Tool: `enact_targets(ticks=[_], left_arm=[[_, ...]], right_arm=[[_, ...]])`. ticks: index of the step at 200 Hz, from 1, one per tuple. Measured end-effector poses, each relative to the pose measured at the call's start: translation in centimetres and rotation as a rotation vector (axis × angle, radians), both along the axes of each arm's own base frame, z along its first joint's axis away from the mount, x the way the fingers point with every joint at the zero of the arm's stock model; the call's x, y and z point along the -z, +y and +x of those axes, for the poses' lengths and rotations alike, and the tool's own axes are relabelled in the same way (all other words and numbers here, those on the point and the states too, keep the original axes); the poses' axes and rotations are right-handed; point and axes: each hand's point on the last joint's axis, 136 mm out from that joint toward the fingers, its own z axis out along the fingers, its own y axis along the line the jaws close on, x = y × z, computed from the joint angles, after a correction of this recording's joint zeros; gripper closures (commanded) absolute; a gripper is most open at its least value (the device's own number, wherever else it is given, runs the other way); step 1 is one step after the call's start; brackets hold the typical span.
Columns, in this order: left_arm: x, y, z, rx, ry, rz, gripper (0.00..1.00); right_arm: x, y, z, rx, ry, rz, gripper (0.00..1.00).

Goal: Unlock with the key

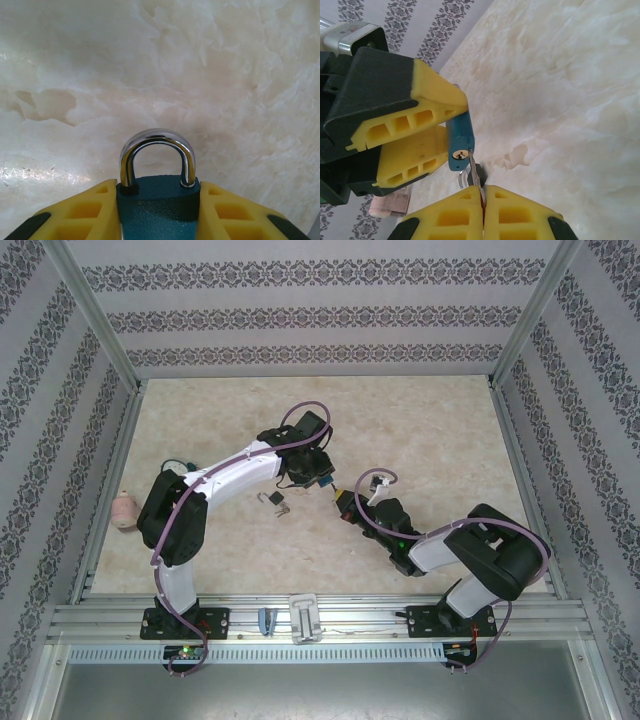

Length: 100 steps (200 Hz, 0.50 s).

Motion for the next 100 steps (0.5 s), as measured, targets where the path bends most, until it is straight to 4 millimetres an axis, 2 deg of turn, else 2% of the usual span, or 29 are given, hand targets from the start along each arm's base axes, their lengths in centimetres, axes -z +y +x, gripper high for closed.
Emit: enact_targets(ticks=[100], left_arm=[[-0.12, 0.04, -0.03, 0.000, -0.005, -0.003, 0.67]], right_arm=[[0.28, 0.83, 0.01, -0.025, 0.013, 0.028, 1.00]])
